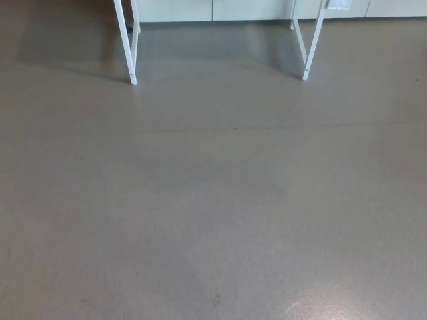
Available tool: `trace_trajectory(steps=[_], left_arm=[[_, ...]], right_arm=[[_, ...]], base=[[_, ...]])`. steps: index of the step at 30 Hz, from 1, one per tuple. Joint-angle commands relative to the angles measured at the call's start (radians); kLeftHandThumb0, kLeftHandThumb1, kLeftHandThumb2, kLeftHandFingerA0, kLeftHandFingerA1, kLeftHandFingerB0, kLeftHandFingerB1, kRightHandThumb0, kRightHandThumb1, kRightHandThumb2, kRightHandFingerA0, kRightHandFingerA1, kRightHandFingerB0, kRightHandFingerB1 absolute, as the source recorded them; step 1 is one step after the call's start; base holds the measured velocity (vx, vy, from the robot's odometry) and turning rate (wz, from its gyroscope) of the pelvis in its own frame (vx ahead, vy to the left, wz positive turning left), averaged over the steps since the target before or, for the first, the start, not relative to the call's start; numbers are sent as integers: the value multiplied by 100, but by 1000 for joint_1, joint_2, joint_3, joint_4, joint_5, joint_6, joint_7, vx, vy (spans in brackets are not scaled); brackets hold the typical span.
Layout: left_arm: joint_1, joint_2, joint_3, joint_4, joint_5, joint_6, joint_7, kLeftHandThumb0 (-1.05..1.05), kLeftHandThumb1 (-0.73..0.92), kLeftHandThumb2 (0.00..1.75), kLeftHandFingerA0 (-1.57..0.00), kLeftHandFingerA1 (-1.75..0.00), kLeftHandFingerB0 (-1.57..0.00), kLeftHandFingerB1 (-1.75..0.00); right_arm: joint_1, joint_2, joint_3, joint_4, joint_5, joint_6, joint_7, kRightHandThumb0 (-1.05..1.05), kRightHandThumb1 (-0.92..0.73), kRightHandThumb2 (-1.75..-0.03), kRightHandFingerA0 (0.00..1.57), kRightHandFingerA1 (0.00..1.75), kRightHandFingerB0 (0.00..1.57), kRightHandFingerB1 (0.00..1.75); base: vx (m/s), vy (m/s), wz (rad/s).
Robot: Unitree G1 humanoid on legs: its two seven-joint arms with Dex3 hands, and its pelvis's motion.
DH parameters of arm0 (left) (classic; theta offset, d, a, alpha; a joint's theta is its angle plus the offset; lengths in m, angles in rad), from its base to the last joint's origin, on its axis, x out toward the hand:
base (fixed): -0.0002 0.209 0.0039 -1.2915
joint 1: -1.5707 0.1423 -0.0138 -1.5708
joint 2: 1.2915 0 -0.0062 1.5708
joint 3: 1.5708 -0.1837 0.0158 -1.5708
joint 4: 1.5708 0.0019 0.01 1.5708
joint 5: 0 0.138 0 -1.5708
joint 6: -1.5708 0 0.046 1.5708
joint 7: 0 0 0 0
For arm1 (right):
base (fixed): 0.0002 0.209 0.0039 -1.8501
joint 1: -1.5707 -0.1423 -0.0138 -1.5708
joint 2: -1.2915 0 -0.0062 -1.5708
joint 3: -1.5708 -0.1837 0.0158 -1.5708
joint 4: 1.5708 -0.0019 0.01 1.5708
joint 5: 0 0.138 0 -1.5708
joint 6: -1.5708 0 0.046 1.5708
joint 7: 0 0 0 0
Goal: The robot walks towards a desk on which a file tray is kept in the middle and a stapler is kept to its right. The robot lifts the stapler using its right hand and places it on the file tray.
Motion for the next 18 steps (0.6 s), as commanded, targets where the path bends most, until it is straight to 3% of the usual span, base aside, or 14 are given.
trace_trajectory(steps=[1, 2, 3, 4, 5, 6, 7, 8, 12, 13, 14, 15, 16, 18], left_arm=[[8, 15, 10, 0, -12, -50, -2, -89, 82, 123, -4, -54, -7, -40], [9, 13, 16, -3, -18, -52, -6, -88, 81, 123, -2, -51, -6, -40], [12, 11, 25, -2, -27, -55, -11, -90, 79, 122, -1, -48, -10, -36], [15, 12, 28, 0, -29, -56, -14, -90, 79, 122, -1, -48, -10, -36], [20, 11, 28, -3, -27, -58, -12, -91, 80, 123, -1, -48, -7, -37], [27, 15, 20, -7, -17, -71, -16, -81, 76, 123, 0, -48, -3, -38], [27, 15, 19, -6, -15, -68, -14, -89, 92, 81, -9, -51, -1, -38], [25, 17, 15, -3, -10, -65, -9, -92, 81, 124, -3, -51, -6, -37], [30, 17, 35, -22, -32, -54, -18, -90, 78, 121, 0, -47, -9, -36], [31, 18, 28, -23, -21, -58, -8, -89, 92, 79, -9, -50, -2, -38], [28, 19, 24, -20, -16, -58, -3, -83, 75, 120, -4, -49, -4, -39], [27, 19, 23, -18, -15, -58, -1, -83, 75, 120, -4, -49, -4, -39], [26, 21, 38, -9, -31, -64, -11, -89, 91, 78, 0, -43, -2, -28], [25, 18, 51, -13, -45, -55, -16, -87, 92, 73, 0, -40, -2, -21]], right_arm=[[39, -39, -3, -72, 22, 55, 76, -55, -47, -54, 16, 47, 16, 33], [39, -36, -4, -70, 20, 51, 68, -59, -38, -68, 11, 51, 12, 41], [28, -35, -3, -55, 22, 61, 70, -54, -46, -54, 12, 46, 16, 33], [27, -35, -2, -52, 21, 67, 73, -54, -46, -54, 12, 46, 16, 33], [36, -34, -1, -52, 17, 53, 68, -34, -23, -85, 5, 55, 0, 50], [25, -40, 11, -32, 4, 51, 68, -34, -26, -86, 6, 55, 0, 50], [27, -42, 11, -38, 7, 64, 77, -34, -27, -86, 5, 55, 0, 50], [31, -43, 11, -50, 10, 80, 82, -32, -31, -88, 5, 54, 0, 50], [46, -33, -2, -52, 25, 53, 91, -33, -29, -87, 5, 54, 0, 50], [37, -38, 14, -38, 5, 46, 80, -56, -47, -54, 17, 48, 14, 34], [33, -34, 4, -22, 18, 34, 86, -33, -26, -85, 5, 54, 0, 50], [30, -32, -1, -14, 25, 27, 90, -33, -26, -85, 5, 54, 0, 50], [27, -20, -14, -1, 34, 21, 72, -54, -37, -66, 8, 50, 12, 40], [27, -31, 9, 6, 8, 9, 67, -52, -48, -55, 17, 47, 16, 33]], base=[[0, 0, 0], [0, 0, 0], [0, 0, 0], [0, 0, 0], [0, 0, 0], [0, 0, 0], [0, 0, 0], [0, 0, 0], [0, 0, 0], [0, 0, 0], [0, 0, 0], [0, 0, 0], [0, 0, 0], [0, 0, 0]])
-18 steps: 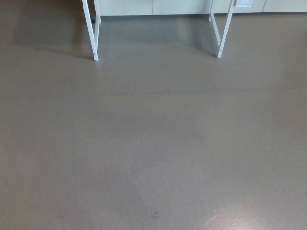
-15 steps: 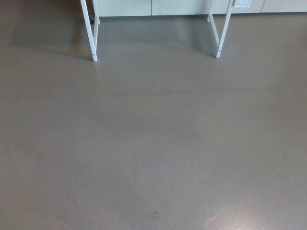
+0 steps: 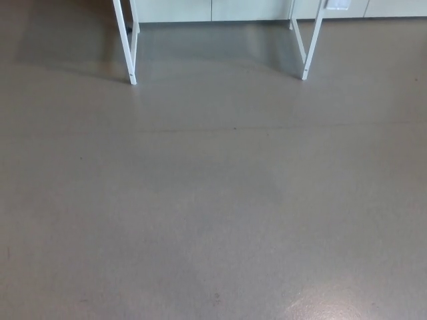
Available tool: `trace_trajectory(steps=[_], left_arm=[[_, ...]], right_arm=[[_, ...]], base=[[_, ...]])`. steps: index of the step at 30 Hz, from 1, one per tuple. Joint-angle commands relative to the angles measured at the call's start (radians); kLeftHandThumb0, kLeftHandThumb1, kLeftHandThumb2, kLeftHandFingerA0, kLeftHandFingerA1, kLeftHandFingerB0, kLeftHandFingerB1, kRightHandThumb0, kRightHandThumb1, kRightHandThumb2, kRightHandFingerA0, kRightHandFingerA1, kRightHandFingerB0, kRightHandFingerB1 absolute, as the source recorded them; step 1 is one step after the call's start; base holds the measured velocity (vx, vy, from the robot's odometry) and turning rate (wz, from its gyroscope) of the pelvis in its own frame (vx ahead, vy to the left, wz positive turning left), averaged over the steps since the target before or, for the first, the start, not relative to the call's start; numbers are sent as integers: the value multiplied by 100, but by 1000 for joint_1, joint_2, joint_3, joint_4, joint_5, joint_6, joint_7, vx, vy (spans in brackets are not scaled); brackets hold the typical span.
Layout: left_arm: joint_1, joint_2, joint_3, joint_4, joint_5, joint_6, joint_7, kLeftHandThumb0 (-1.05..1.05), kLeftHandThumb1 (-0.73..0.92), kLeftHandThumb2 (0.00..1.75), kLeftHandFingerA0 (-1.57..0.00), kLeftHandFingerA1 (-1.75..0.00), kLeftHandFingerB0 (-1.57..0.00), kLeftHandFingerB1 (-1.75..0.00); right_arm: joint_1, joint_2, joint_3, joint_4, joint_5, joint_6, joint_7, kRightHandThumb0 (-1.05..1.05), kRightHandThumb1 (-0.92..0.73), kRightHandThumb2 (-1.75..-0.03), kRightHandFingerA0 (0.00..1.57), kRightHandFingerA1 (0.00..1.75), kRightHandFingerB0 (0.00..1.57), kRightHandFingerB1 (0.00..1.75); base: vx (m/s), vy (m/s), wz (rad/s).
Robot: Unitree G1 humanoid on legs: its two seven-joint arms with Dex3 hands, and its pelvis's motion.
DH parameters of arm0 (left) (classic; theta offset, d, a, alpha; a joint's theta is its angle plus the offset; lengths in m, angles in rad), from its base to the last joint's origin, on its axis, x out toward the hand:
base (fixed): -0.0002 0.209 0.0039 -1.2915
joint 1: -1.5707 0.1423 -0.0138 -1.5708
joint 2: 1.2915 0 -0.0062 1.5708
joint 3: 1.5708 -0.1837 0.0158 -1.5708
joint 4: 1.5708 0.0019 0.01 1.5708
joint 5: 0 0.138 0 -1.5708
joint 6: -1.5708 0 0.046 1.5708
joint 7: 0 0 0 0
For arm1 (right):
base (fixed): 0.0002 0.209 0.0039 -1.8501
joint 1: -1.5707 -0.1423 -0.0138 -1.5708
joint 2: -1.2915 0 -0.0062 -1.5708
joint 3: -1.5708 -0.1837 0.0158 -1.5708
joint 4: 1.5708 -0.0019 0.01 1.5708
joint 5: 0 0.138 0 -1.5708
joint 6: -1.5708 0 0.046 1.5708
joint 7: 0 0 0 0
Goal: The robot walks towards a desk on which a file tray is kept in the middle and a stapler is kept to its right. The robot lifts the stapler using its right hand and places it on the file tray.
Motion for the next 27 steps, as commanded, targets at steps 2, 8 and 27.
trace_trajectory(steps=[2, 8, 27], left_arm=[[1, 17, 25, 4, -29, -41, -15, -85, 92, 74, -2, -39, 0, -29], [-9, 15, 31, 15, -33, -39, -24, -81, 74, 120, 0, -41, 0, -36], [-24, 32, 26, 27, -14, -59, -26, -85, 76, 118, -5, -49, -4, -42]], right_arm=[[12, -15, -7, -12, 13, -9, 16, -33, -32, -88, 4, 54, 0, 51], [24, -11, -9, -26, 7, -10, -2, -34, -26, -86, 4, 54, 0, 51], [-6, -3, -10, 28, 23, -35, 18, -52, -46, -54, 8, 47, 7, 35]], base=[[0, 0, 0], [0, 0, 0], [-3, -3, 0]])
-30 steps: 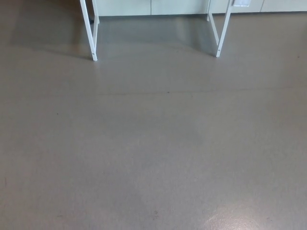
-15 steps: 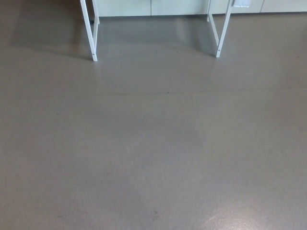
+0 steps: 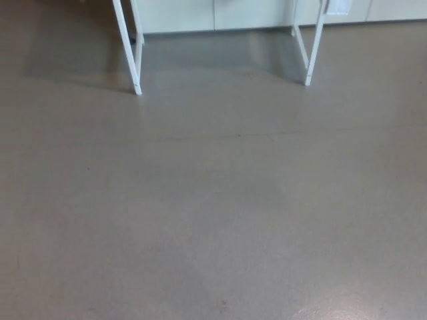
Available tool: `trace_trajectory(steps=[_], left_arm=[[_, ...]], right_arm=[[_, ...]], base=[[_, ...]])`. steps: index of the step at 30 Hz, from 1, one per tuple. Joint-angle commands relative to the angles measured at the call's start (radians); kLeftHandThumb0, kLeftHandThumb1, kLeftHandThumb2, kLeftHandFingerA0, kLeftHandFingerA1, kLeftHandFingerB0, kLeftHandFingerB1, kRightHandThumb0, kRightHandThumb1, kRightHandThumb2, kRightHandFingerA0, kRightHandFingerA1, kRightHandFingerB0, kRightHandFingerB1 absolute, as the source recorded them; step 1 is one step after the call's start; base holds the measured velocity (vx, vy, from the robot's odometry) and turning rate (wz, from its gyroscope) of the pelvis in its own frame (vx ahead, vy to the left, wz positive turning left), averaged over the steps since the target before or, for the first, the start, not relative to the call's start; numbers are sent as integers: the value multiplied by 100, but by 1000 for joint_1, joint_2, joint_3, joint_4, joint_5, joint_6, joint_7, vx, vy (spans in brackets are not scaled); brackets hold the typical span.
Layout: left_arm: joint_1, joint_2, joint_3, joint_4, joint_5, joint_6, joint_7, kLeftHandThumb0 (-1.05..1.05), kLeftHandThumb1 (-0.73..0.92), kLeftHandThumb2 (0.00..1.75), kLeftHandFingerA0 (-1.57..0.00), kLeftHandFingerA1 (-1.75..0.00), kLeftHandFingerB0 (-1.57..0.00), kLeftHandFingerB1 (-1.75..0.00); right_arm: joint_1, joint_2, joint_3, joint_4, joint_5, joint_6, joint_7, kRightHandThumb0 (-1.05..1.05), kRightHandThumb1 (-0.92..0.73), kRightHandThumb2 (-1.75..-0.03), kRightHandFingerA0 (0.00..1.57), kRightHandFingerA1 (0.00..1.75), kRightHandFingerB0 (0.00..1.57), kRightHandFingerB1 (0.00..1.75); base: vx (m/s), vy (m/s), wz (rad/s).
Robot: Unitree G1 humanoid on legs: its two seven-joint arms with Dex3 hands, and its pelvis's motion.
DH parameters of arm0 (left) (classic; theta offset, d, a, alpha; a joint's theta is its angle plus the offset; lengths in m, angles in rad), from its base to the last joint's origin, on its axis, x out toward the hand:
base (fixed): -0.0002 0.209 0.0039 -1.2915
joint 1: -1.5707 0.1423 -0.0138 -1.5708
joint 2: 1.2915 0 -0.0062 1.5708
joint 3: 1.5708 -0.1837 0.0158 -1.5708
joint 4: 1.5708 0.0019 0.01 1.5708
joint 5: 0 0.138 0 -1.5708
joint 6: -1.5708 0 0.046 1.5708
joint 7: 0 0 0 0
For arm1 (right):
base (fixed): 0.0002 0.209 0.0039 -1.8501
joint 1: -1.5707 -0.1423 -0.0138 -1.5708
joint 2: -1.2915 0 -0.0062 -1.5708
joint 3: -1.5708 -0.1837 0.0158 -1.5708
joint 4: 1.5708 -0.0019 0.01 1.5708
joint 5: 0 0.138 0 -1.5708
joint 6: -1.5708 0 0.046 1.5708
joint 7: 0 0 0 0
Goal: The robot walks towards a desk on which a file tray is kept in the middle and a stapler is kept to its right. The robot lifts the stapler using its right hand and places it on the file tray.
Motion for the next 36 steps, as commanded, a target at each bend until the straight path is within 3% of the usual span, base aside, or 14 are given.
trace_trajectory(steps=[1, 5, 7, 16, 17, 19, 24, 25, 26, 29, 30, 31, 32, 36], left_arm=[[-6, 19, -6, 22, 0, -28, 6, -82, 74, 118, -4, -47, -3, -41], [-11, 23, -14, 38, 9, -43, 11, -81, 74, 119, -3, -46, -2, -39], [-17, 23, -8, 41, 1, -34, 13, -88, 76, 120, -3, -45, -1, -37], [-28, 22, 0, 62, -2, -46, 0, -81, 76, 122, 0, -43, 0, -38], [-22, 24, -9, 55, 6, -49, 1, -89, 92, 79, 0, -42, -3, -31], [-17, 22, -5, 48, -2, -47, 2, -86, 76, 119, -2, -43, 0, -36], [-33, 26, -6, 61, 3, -38, 1, -81, 74, 119, -3, -46, -2, -41], [-38, 29, -19, 72, 17, -42, 7, -87, 92, 76, 0, -43, -4, -36], [-39, 30, -20, 75, 16, -51, 1, -80, 76, 122, 0, -43, 0, -39], [-45, 29, -20, 85, 12, -57, 10, -83, 77, 122, 0, -43, 0, -39], [-45, 28, -15, 87, 5, -60, 9, -86, 92, 79, -1, -44, 0, -34], [-49, 27, -12, 83, 1, -47, 14, -85, 77, 121, -1, -44, 0, -38], [-52, 28, -16, 81, 5, -40, 17, -85, 78, 122, -1, -44, 0, -37], [-50, 29, -23, 75, 7, -47, 15, -84, 78, 122, 0, -41, 0, -37]], right_arm=[[-15, 5, -12, 10, 15, -23, -8, -60, -36, -69, 4, 50, 8, 37], [-17, 13, -21, 24, 22, -49, -14, -50, -43, -55, 1, 42, 7, 36], [-5, 8, -13, 1, 9, -41, -17, -34, -27, -86, 4, 54, 0, 52], [-13, 17, -25, 36, 24, -55, -17, -56, -34, -71, 1, 35, 6, 42], [-16, 17, -21, 42, 15, -57, -24, -57, -34, -72, 1, 37, 6, 41], [-6, 3, -4, 9, -6, -34, -21, -55, -47, -56, 3, 39, 9, 32], [16, 1, -5, -50, -7, -10, -25, -34, -28, -86, 4, 54, 0, 51], [9, 3, -20, -42, 18, -2, -2, -59, -40, -66, 7, 50, 5, 39], [8, -1, -15, -40, 10, -15, -2, -34, -29, -86, 4, 54, 0, 52], [-11, -5, -6, -30, 0, 0, -8, -59, -35, -72, 3, 41, 6, 38], [-9, -7, 0, -34, -5, 2, -9, -65, -40, -72, 10, 52, 4, 38], [-10, -11, 10, -30, -20, -12, -18, -71, -40, -72, 1, 49, 3, 38], [-17, -6, 5, -16, -12, -18, -22, -34, -26, -85, 4, 54, 0, 51], [-33, 7, -13, 19, 13, -36, -22, -48, -45, -55, 3, 42, 8, 36]], base=[[0, 0, 0], [99, 88, -6], [158, 207, -4], [223, 208, -7], [201, -22, 11], [242, -67, 10], [246, -179, 14], [464, -283, -37], [271, -396, 47], [276, -236, 25], [249, -73, 3], [282, -70, -3], [300, -36, 0], [295, 33, -10]])
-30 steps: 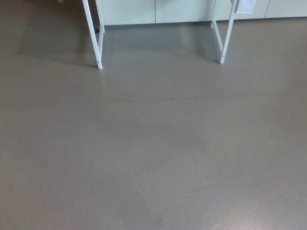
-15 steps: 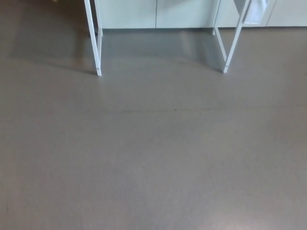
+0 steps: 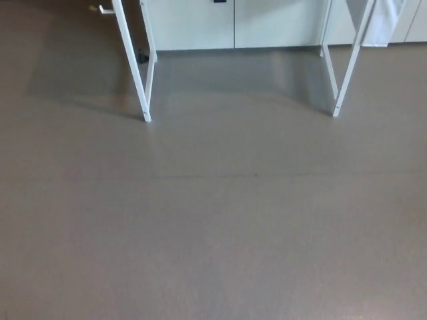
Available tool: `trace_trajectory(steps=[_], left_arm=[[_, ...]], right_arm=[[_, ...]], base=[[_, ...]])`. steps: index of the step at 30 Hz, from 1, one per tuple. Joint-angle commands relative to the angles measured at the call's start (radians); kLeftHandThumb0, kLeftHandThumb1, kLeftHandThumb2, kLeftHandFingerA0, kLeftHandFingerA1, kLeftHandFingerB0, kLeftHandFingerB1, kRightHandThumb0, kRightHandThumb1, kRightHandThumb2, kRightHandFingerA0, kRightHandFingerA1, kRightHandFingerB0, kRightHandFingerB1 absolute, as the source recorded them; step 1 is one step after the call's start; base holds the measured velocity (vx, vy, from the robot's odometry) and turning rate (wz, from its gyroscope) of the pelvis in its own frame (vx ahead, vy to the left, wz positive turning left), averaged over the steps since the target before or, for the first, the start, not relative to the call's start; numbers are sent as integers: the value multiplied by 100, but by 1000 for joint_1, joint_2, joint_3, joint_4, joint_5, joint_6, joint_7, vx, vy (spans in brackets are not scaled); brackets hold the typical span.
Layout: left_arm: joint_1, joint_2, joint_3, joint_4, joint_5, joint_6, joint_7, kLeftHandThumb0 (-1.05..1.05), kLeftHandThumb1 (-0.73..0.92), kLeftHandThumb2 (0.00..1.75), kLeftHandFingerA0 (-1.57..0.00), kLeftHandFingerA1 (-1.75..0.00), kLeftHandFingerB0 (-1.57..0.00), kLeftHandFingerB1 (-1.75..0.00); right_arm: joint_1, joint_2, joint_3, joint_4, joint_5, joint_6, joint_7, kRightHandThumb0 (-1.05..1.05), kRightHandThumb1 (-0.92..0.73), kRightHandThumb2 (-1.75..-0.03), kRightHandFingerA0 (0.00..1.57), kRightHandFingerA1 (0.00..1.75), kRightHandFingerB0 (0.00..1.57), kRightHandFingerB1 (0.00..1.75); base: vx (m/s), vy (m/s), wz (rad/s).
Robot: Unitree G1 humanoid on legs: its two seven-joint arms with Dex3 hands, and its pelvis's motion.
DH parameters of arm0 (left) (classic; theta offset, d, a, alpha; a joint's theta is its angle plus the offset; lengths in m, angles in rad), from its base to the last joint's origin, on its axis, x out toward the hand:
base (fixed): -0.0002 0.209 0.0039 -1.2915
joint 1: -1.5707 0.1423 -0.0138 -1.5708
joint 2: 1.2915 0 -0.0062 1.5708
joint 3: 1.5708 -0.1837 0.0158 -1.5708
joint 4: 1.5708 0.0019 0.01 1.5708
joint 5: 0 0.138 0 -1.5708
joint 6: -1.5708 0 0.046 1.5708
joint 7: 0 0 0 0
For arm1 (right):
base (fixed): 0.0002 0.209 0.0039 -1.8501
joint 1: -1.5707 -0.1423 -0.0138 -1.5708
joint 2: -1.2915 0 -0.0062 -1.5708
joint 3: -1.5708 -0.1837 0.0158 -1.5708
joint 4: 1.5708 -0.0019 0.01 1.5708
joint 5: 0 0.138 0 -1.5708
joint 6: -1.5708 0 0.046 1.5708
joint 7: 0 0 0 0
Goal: The robot walks towards a desk on which a file tray is kept in the middle and a stapler is kept to its right. The robot lifts the stapler using its right hand and places it on the file tray.
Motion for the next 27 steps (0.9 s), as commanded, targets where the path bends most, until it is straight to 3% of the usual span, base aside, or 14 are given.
trace_trajectory(steps=[1, 3, 6, 7, 8, 9, 12, 13, 14, 15, 24, 25, 26, 27], left_arm=[[-4, 15, 4, 7, -7, -36, 2, -84, 78, 123, 0, -40, 0, -36], [-2, 15, 1, -1, -7, -33, -1, -89, 83, 124, 0, -37, 0, -35], [2, 14, 14, 0, -21, -41, -16, -82, 78, 122, 0, -40, -3, -37], [0, 13, 21, 4, -28, -39, -19, -86, 92, 73, 0, -38, -3, -31], [1, 14, 18, 2, -21, -37, -14, -85, 79, 121, -1, -41, 0, -35], [4, 15, 15, -3, -17, -37, -15, -85, 77, 121, -1, -41, 0, -36], [6, 13, 19, -16, -21, -31, -20, -85, 76, 122, -1, -42, -1, -37], [11, 13, 21, -17, -22, -37, -22, -87, 92, 78, -1, -39, 0, -33], [11, 13, 18, -15, -18, -41, -20, -86, 92, 80, -2, -43, -1, -35], [10, 14, 16, -10, -14, -43, -17, -84, 78, 121, -1, -41, 0, -35], [-10, 12, 18, 5, -10, -30, -11, -84, 79, 121, -2, -45, -1, -38], [-7, 13, 9, -1, -1, -38, -8, -86, 92, 81, 0, -44, -5, -36], [-5, 14, 3, -4, 4, -42, -8, -82, 80, 124, 0, -41, 0, -38], [-1, 15, -3, -7, 8, -46, -9, -89, 84, 125, -1, -39, -1, -35]], right_arm=[[-13, 12, -26, 32, 37, -12, 9, -50, -45, -56, 3, 46, 7, 38], [-6, -15, 23, 0, -24, 18, -1, -64, -41, -77, 23, 55, 3, 35], [5, -31, 39, -34, -26, 44, 9, -36, -28, -87, 3, 51, 0, 52], [9, -31, 36, -39, -21, 44, 11, -36, -27, -87, 3, 51, 0, 51], [15, -28, 30, -49, -13, 50, 12, -58, -49, -56, 14, 45, 8, 30], [12, -29, 34, -49, -17, 62, 12, -35, -29, -88, 2, 51, 0, 52], [6, -23, 28, -24, -9, 31, 8, -60, -39, -69, 9, 49, 4, 36], [1, -15, 20, -5, -4, 5, -3, -58, -33, -71, 4, 50, 0, 39], [-4, -11, 18, 6, -3, 4, -10, -58, -36, -70, 4, 45, 6, 39], [-3, 2, -3, 22, 21, -5, -9, -44, -43, -55, 1, 38, 9, 34], [17, 11, -32, 1, 34, -19, 7, -55, -34, -67, 4, 50, 6, 41], [18, 4, -23, 2, 24, -33, 12, -35, -27, -86, 3, 54, 0, 52], [13, -1, -15, 7, 15, -31, 15, -35, -28, -86, 4, 54, 0, 52], [-9, 0, -10, 38, 10, -14, 6, -33, -30, -87, 3, 53, 0, 51]], base=[[284, 111, -20], [369, 132, -12], [384, 81, -8], [350, 74, -4], [344, 71, 4], [316, 101, -10], [268, 88, 6], [306, -22, 8], [300, -61, 12], [240, -112, 11], [387, -278, 24], [339, -100, -7], [375, -82, 1], [342, -46, -4]])
